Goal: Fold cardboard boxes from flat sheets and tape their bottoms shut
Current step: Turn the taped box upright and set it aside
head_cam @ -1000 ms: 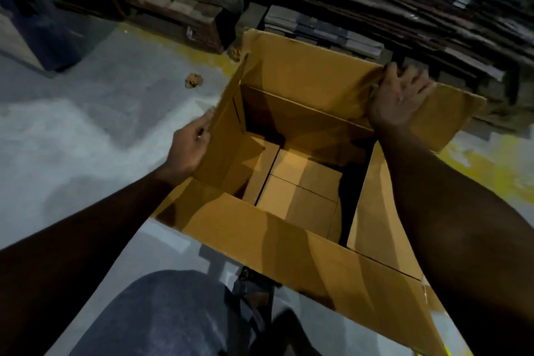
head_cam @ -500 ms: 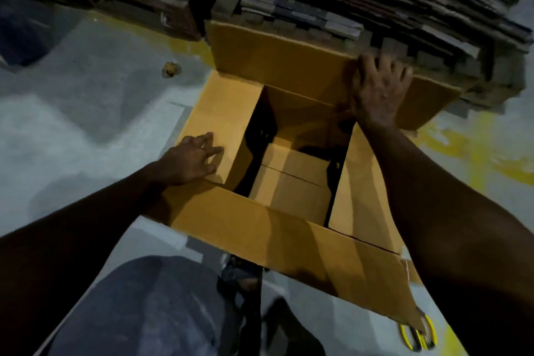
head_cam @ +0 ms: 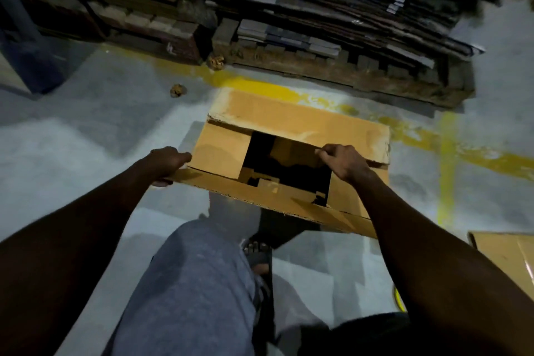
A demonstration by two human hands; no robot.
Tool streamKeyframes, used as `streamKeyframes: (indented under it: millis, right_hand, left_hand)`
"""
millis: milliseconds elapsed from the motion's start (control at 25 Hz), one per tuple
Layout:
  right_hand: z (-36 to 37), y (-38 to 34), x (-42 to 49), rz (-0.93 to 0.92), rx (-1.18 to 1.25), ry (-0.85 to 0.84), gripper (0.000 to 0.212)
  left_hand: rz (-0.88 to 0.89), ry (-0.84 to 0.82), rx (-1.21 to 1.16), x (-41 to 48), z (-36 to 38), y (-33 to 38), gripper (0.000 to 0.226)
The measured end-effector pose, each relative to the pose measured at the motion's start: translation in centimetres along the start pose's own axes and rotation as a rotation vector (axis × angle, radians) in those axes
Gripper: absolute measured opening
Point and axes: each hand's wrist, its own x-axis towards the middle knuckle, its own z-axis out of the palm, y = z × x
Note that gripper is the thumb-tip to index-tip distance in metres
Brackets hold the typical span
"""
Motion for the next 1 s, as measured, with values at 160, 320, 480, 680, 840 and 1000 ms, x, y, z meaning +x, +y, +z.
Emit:
streamKeyframes:
  millis: [160, 320, 480, 680, 840, 1000]
  right_hand:
    - [-1.8, -1.2, -3.8, 0.027, 0.093, -0.001, 0.05]
    - [-2.8, -2.6, -6.2, -0.012, -0.128, 0.188, 0.042]
    - [-1.2, -0.6, -6.2, 0.105, -0.353, 0.212, 0.042]
    - [0.5, 3.4, -3.7, 0.317, -0.309, 0.19, 0.054]
    - [2.8, 6.0, 0.0, 0.649, -0.004, 0.328, 0.058]
    - [5.3, 6.6, 1.9, 0.856, 0.103, 0.411, 0.062]
  left_hand:
    - [0.076, 0.163, -0.605, -2.3, -0.8, 1.5, 0.028]
    - [0.366, 0.228, -0.433, -4.1, 1.3, 3.3, 0.046]
    - [0.524, -0.006, -0.038, -3.0, 5.1, 4.6, 0.059]
    - [0.519, -0.038, 0.4, 3.5, 5.2, 6.8, 0.074]
    - [0.472, 0.056, 0.375, 8.5, 4.9, 8.5, 0.086]
    - [0.358, 0.021, 0.31, 12.8, 4.9, 8.4, 0.105]
